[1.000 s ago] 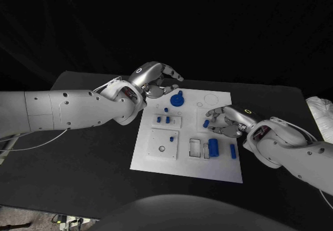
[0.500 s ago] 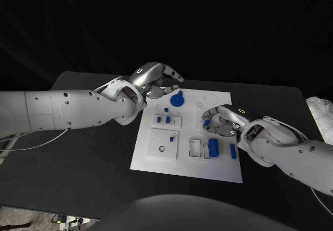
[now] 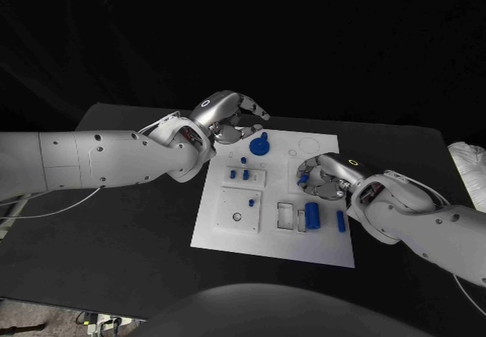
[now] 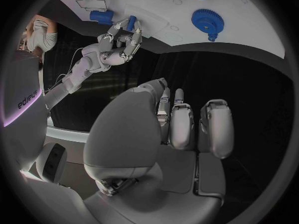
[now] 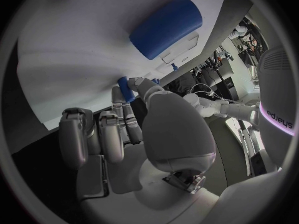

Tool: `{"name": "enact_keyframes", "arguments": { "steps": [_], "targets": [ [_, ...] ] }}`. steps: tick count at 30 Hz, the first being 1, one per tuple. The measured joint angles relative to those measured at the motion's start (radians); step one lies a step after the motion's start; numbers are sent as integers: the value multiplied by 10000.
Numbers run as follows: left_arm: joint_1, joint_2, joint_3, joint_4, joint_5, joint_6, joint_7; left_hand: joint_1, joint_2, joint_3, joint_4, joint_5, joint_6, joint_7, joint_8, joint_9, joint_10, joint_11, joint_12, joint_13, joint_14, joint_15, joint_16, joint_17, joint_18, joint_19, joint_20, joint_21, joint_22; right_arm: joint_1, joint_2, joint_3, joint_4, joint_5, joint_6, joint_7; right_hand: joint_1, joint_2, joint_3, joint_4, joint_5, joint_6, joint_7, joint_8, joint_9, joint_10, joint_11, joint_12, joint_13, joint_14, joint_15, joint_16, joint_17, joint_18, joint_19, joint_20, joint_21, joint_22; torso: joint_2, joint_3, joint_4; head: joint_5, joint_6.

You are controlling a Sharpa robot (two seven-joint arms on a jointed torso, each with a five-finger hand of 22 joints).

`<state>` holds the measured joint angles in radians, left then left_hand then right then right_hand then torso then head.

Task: Assemble the parts on the task board

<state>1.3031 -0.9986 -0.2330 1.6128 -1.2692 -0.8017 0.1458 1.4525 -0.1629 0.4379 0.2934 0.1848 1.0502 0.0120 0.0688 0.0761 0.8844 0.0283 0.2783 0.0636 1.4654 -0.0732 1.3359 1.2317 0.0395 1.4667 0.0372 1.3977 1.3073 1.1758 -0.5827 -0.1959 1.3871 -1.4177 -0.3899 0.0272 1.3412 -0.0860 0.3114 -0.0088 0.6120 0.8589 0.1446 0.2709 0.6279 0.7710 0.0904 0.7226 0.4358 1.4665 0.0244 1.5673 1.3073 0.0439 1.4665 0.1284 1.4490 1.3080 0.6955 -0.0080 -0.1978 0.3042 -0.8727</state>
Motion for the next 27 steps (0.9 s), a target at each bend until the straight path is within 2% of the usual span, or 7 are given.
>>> {"name": "enact_keyframes", "arguments": {
  "steps": [11, 15, 21, 27],
  "targets": [
    [0, -5, 0, 2, 0, 35, -11, 25, 25, 0, 0, 0, 0, 0, 0, 0, 0, 0, 0, 0, 0, 0, -52, -29, -1, 0, 0, 0, 0, 21, -58, 7, 131, -53, 96, -126, -1, 0, 284, -228, 135, 0, 0, 269, 657, -32, 11, 53, 107, 0, 0, 0, -1, 2, 0, 1, -46, -2, -3, -4, -7, 74, 0],
    [-2, -5, 0, 2, 0, 50, -14, 25, 25, 0, 0, 0, 0, 0, 0, 0, 0, 0, 0, 0, 0, 0, -59, -29, -1, 0, 0, -56, 0, 105, -127, -6, 254, -75, 114, -177, -1, -1, 325, -270, 70, 1, 0, 356, 869, -6, -15, 91, 184, 0, 0, 0, -1, 5, 0, 1, -46, -2, -3, -4, -1, 81, 0],
    [-2, -24, 0, 7, 0, 77, -21, 25, 25, 0, 0, 0, 0, 0, 0, 0, 0, -1, 0, 0, 0, 0, -59, -51, -1, 0, 0, -56, 0, 438, -285, -7, 599, -110, 132, -240, -2, -1, 331, -276, 10, 0, 0, 465, 1032, 86, -34, 148, 248, 0, 1, 0, 4, 8, 0, 1, -45, -3, -3, -9, 0, 128, 0],
    [-2, -32, 0, 7, 1, 105, -33, 25, 25, -1, 0, 0, 0, 0, 0, 0, 0, 0, 0, 1, 0, 0, -59, -51, 0, 0, 0, -56, 0, 944, -487, 6, 1109, -156, 186, -330, -2, -2, 355, -301, -46, 0, 0, 530, 1102, 96, -45, 152, 248, -35, -35, 0, 7, 9, -36, -35, -46, -3, -5, -9, -7, 177, 0]
  ]
}}
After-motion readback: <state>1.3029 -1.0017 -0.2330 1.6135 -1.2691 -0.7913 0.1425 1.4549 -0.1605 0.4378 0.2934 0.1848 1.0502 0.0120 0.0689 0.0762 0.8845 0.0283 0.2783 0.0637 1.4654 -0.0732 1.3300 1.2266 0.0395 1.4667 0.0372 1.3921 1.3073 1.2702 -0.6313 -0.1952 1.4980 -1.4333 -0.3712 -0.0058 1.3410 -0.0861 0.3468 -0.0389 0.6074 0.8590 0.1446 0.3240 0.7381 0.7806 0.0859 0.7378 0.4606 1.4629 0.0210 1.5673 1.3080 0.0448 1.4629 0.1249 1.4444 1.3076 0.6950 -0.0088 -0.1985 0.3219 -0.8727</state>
